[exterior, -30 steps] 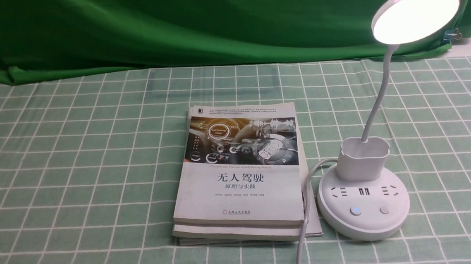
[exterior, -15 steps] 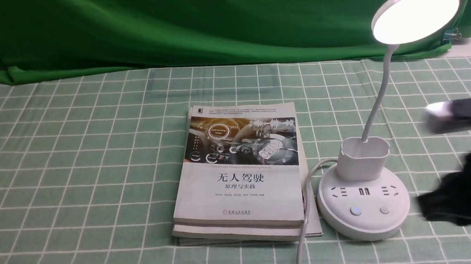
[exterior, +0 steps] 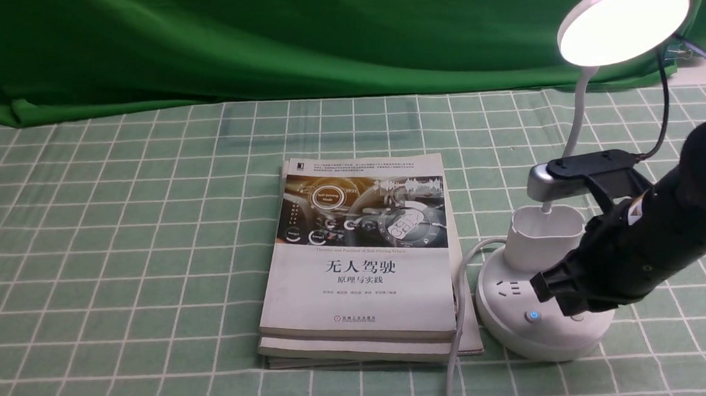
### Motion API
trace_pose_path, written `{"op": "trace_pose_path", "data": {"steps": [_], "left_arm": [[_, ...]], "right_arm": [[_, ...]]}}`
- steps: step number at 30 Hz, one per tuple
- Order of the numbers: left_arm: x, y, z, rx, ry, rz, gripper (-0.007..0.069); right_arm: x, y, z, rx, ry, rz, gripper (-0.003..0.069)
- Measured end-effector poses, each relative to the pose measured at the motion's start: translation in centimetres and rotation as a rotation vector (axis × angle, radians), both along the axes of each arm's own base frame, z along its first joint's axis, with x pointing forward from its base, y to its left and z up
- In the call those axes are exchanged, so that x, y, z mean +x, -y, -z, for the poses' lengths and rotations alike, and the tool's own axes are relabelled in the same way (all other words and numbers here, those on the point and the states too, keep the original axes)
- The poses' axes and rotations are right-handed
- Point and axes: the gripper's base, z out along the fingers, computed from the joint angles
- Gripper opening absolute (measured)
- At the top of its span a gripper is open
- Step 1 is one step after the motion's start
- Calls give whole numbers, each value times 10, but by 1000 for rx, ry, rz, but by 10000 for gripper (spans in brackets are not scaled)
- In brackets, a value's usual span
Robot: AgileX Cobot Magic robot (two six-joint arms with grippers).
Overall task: Turn off the desk lamp on the blue coffee tablecloth by hand.
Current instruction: 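Press the power button on the lamp base to turn the lamp off with the right gripper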
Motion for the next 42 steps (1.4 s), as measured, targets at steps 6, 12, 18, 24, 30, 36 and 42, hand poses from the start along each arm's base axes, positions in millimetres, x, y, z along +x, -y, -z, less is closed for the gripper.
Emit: {"op": "trace_pose_path", "data": {"steps": [6,12,18,24,30,36,42], "left_arm": [[0,0,0,0,0,0,0],[0,0,0,0,0,0,0],[0,0,0,0,0,0,0],[0,0,0,0,0,0,0],[0,0,0,0,0,0,0],[0,0,0,0,0,0,0],[0,0,0,0,0,0,0]], "right_arm": [[0,3,2,-39,-5,5,38],[1,4,2,-45,-7,14,38],[4,3,8,-47,-13,22,38],[11,0,22,-57,-49,24,38],[10,0,13,-47,-20,22,38],[8,1,-8,-28,49,20,38],[11,1,7,-55,-5,13,38]]}}
